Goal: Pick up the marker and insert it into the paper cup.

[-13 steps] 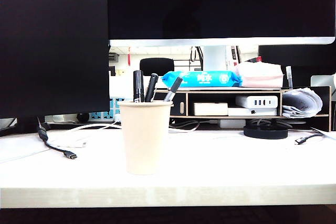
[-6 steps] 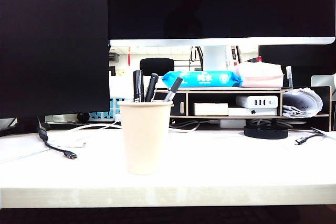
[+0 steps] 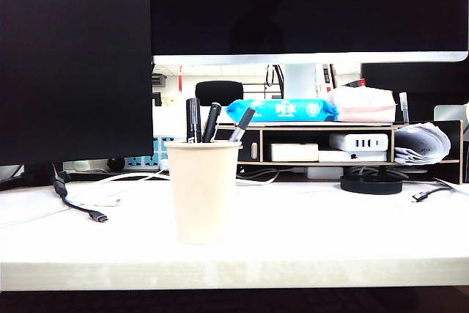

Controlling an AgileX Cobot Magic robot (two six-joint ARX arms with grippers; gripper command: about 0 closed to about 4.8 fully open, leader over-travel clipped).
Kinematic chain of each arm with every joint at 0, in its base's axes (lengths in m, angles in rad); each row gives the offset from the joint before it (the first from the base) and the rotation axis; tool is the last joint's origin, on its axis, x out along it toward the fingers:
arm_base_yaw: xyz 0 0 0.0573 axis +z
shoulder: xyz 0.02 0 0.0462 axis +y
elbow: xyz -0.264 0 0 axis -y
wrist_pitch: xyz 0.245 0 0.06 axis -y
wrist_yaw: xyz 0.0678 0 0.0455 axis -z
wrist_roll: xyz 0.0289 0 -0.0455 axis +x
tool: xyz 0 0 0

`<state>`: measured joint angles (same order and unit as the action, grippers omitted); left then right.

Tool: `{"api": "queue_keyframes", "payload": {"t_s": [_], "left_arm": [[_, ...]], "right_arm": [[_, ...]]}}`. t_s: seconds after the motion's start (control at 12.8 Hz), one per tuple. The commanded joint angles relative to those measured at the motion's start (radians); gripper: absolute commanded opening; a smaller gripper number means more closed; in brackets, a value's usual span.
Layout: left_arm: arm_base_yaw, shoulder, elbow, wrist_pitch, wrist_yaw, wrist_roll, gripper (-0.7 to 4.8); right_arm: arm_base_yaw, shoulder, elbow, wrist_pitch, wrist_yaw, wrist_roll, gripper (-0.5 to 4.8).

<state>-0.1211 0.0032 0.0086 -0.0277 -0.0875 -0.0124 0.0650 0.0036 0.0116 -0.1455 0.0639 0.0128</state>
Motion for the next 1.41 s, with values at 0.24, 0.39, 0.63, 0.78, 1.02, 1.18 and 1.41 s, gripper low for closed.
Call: {"api": "queue_keyframes", "payload": {"t_s": [0.24,0.39,0.63,0.78,1.02,1.18,1.41], "left_arm": [[0.0,0.0,0.001,0.006,0.002,0.004,-0.04],[0.0,0.0,0.001,0.006,0.002,0.004,-0.04],[0.0,0.0,0.001,0.006,0.002,0.004,-0.04],[0.0,0.0,0.001,0.006,0.002,0.004,-0.04],[0.0,0.0,0.001,0.006,0.002,0.004,-0.04],[0.0,0.0,0.001,0.006,0.002,0.004,-0.04],[0.0,0.0,0.001,0.006,0.002,0.004,-0.04]], "right_arm": [[0.006,0.0,-0.003,0.105,-0.023,-0.029,-0.05],[0.006,0.0,-0.003,0.093,-0.045,-0.04,-0.05],[0.006,0.0,-0.003,0.059,-0.044,-0.04,-0.05],[0.006,0.0,-0.003,0.059,-0.045,-0.04,-0.05],[0.007,0.0,-0.003,0.061,-0.045,-0.039,-0.05],[0.007,0.0,-0.003,0.06,-0.044,-0.03,-0.05],[0.008,0.0,-0.003,0.061,-0.042,-0.013,-0.05]]}}
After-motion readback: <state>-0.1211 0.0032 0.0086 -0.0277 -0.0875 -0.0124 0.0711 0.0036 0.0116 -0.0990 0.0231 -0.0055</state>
